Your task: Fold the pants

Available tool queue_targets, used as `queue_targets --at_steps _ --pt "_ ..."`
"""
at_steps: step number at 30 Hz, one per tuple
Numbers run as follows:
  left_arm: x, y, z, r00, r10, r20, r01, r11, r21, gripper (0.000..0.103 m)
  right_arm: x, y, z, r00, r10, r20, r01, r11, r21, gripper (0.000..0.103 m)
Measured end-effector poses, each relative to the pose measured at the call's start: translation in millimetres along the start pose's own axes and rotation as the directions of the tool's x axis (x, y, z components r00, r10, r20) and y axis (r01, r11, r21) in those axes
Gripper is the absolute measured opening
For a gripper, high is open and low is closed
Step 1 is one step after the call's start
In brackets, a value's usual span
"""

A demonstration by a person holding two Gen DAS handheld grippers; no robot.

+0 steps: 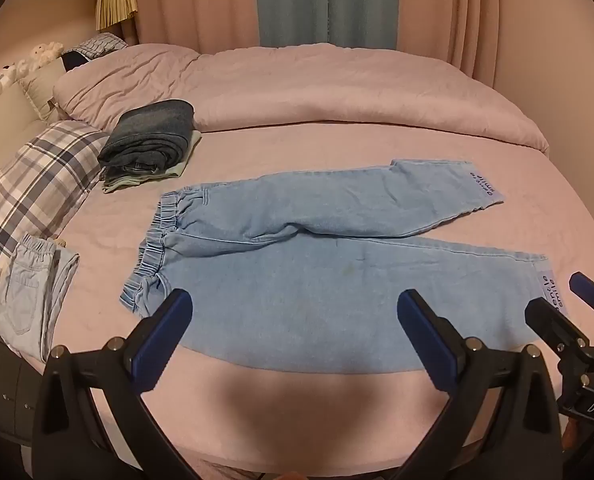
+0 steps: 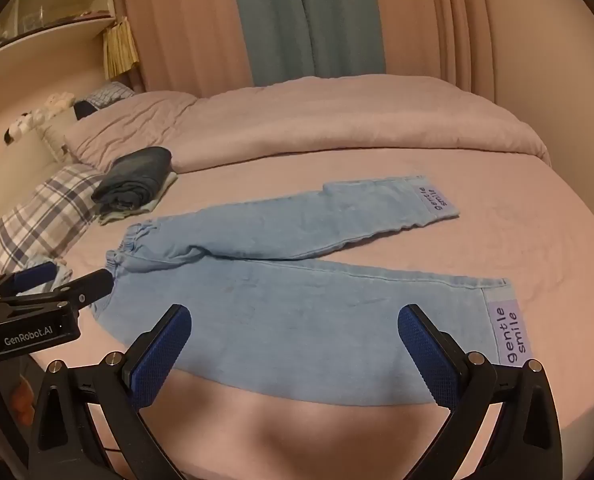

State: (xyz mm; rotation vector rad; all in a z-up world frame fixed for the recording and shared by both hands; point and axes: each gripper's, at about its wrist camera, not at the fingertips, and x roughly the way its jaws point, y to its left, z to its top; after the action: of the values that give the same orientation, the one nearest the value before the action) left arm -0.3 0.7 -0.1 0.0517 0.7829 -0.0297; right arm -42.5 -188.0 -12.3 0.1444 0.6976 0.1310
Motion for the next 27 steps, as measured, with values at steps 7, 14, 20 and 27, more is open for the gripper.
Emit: queue_targets --at_steps 7,14,20,27 --pt "5.4 3.5 0.3 1.000 -0.002 -0.006 0.002 1.000 -0.006 0.103 0.3 0.8 0.3 1.000 0.001 -0.006 -0.001 1.000 -0.003 0.103" --pt "-1.3 6.1 -2.0 1.000 -0.015 -0.006 0.015 1.000 -0.013 0.103 0.8 1.7 2.1 1.000 -0.005 -0.003 0.005 1.000 -0.003 0.103" --pt "2.8 3.4 0.1 0.999 -0.028 -0.015 0.028 1.000 -0.012 0.103 -1.0 4.3 -1.0 1.000 -0.012 -0.001 0.012 1.000 -0.007 0.103" --pt "3.2 2.2 -1.0 0.999 -0.041 -0.013 0.041 0.999 -0.008 0.103 -0.5 3.7 4.1 1.000 -0.020 0.000 0.020 1.000 -0.011 0.103"
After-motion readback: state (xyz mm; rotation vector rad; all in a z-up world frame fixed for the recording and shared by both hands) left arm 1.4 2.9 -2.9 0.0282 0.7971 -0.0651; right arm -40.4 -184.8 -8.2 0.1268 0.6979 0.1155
